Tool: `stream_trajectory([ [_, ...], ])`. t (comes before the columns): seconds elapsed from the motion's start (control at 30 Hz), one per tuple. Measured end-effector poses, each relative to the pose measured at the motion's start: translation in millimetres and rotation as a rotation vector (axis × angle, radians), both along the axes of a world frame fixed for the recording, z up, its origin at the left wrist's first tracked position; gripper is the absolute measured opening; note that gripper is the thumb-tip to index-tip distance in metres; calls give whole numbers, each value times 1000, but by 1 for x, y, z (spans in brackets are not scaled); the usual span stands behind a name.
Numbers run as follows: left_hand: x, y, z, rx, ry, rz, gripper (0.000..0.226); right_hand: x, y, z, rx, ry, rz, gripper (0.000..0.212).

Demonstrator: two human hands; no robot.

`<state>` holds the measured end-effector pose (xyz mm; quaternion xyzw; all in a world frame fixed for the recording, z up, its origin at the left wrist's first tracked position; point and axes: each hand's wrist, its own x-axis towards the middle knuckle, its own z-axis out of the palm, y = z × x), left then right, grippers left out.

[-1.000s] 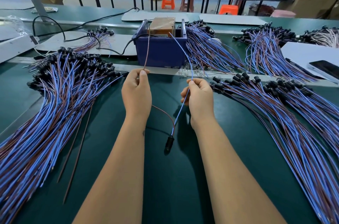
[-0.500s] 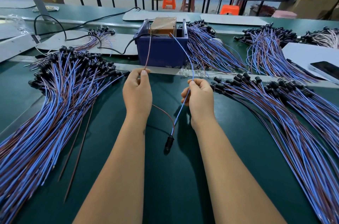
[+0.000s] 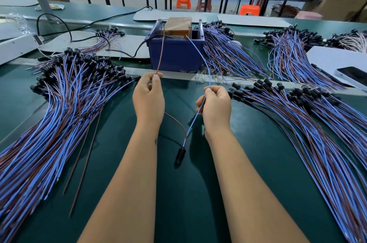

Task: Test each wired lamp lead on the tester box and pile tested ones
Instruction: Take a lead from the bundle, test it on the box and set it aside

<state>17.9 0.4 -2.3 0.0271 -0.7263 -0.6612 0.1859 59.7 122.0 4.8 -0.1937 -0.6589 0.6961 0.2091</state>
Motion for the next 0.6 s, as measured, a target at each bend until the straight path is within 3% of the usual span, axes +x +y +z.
stream_trajectory([
  [0.6, -1, 1, 0, 8, -4, -5, 25, 2, 1, 0, -8, -8, -21, 14],
])
